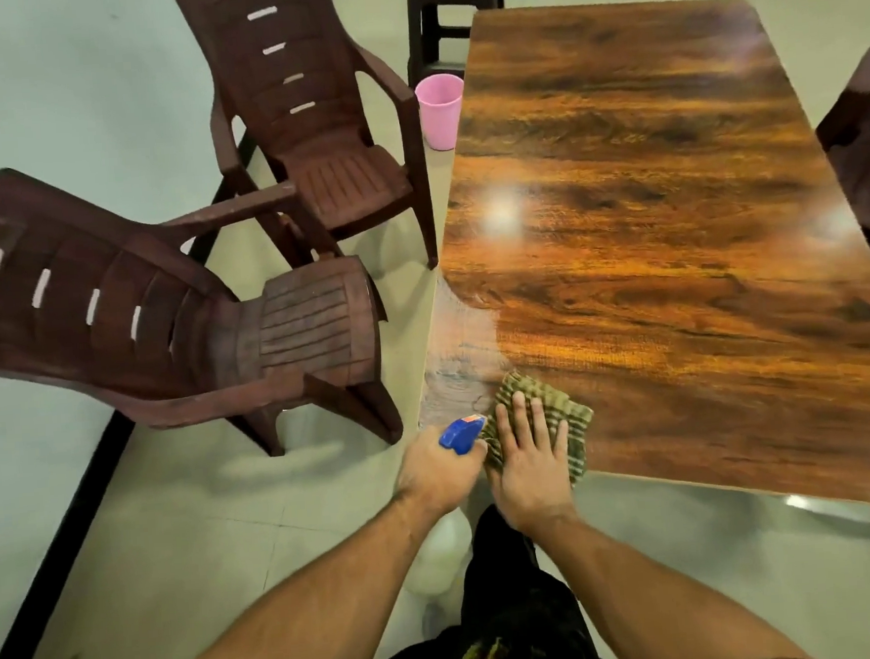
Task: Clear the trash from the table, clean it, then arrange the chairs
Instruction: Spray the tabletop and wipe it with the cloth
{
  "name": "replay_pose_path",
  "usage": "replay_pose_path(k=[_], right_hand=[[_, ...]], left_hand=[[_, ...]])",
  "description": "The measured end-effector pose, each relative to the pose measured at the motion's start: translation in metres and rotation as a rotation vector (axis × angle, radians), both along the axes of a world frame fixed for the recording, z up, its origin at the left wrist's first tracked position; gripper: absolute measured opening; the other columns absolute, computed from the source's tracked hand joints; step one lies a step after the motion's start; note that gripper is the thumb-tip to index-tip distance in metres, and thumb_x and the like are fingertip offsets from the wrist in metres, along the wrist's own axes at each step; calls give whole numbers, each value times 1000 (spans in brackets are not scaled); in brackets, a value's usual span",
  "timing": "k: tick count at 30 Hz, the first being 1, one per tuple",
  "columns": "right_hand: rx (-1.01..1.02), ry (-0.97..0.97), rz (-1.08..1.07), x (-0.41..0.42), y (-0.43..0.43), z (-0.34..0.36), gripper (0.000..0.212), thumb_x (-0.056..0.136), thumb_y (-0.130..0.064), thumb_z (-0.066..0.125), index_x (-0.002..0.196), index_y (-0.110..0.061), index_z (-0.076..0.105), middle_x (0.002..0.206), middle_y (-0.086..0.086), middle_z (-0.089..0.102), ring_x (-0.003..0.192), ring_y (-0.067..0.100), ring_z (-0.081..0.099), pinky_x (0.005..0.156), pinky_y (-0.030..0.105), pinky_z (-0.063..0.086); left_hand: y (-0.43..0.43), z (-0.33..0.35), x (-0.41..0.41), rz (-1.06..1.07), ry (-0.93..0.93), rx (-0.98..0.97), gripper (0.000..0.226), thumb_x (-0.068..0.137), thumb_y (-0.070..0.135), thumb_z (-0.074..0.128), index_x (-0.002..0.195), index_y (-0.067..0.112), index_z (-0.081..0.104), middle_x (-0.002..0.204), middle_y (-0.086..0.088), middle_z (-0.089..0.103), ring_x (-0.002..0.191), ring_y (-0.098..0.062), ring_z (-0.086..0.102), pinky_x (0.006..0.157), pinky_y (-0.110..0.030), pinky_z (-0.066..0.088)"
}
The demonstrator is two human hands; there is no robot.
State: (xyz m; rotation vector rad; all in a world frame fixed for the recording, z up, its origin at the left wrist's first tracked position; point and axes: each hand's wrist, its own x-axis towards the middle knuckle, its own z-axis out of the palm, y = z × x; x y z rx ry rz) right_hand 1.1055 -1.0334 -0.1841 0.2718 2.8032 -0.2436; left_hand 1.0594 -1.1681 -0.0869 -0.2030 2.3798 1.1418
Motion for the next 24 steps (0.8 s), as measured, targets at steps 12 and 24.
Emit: replay_pose_path(k=[12,24], right_hand=[[-150,-18,186,-256,57,12,67,101,-57,22,160,-29,6,167,-2,-10,153,20,-12,122,53,-8],[-2,1,596,-288,41,9,69,99,-63,10,159,-31,-2,165,1,-19,152,24,-20,121,56,-7]], left_hand=[[2,-14,-98,234,-162,-184,29,81,32,60,62,12,52,60,-5,56,59,-28,53,59,-33,48],[-16,-20,-92,482,-133,-69,30,70,38,62,65,10,54,57,-5,52,55,-20,47,59,-48,55]])
